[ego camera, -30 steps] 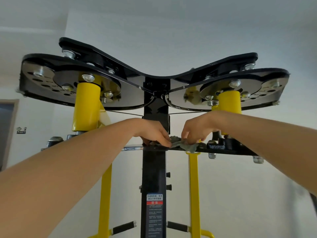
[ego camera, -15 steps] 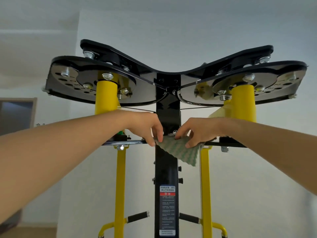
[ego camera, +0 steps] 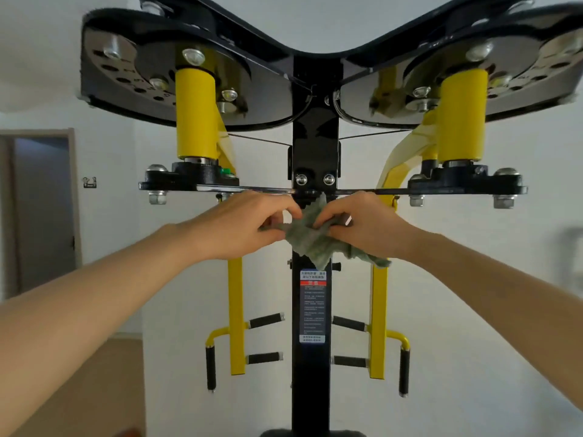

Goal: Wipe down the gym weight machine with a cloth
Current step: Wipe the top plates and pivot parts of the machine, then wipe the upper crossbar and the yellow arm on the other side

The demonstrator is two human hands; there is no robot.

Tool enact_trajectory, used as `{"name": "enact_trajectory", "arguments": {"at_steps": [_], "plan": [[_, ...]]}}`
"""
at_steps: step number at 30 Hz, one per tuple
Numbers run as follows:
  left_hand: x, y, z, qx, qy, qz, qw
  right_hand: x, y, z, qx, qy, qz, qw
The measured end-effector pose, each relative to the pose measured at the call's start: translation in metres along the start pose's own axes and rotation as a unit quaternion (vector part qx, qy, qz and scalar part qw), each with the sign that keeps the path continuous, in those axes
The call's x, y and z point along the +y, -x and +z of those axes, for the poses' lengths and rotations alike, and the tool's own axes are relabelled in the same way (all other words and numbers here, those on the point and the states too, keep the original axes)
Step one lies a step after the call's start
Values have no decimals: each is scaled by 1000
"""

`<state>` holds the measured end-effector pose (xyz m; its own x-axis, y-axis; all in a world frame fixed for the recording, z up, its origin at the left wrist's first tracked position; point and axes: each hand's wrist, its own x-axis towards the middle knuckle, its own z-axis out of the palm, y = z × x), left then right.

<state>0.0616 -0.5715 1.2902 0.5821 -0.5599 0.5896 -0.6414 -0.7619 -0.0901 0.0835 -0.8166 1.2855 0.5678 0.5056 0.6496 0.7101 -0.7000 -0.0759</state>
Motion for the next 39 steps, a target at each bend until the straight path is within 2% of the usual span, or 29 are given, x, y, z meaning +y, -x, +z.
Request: {"name": "enact_trajectory", "arguments": {"at_steps": [3, 5, 9, 11, 13, 17, 20, 25, 30, 36, 39], "plan": [[-6, 21, 40, -25, 58, -62, 996, 15, 29, 25, -1, -73, 42, 996], [-3, 33, 67, -29, 153, -111, 981, 28, 47, 46, -22, -134, 90, 987], [20, 46, 118, 9, 390, -251, 886, 47, 77, 91, -78, -214, 169, 959], [28, 50, 142, 18, 427, -301, 852, 49, 91, 112, -67, -294, 204, 931], [36, 53, 162, 13, 431, -322, 843, 44, 108, 132, -42, -355, 224, 907], [44, 65, 191, -7, 431, -337, 837, 29, 137, 172, -18, -354, 235, 905], [44, 74, 204, 0, 462, -337, 820, 23, 151, 202, -17, -400, 258, 879], [29, 94, 223, -30, 519, -320, 792, 19, 164, 225, -37, -396, 265, 878], [-1, 112, 233, -60, 567, -295, 767, 28, 175, 233, -58, -454, 323, 829], [-32, 123, 241, -93, 590, -269, 756, 31, 174, 242, -81, -558, 373, 737], [-43, 125, 240, -82, 583, -276, 760, 39, 170, 241, -66, -568, 389, 722]]}}
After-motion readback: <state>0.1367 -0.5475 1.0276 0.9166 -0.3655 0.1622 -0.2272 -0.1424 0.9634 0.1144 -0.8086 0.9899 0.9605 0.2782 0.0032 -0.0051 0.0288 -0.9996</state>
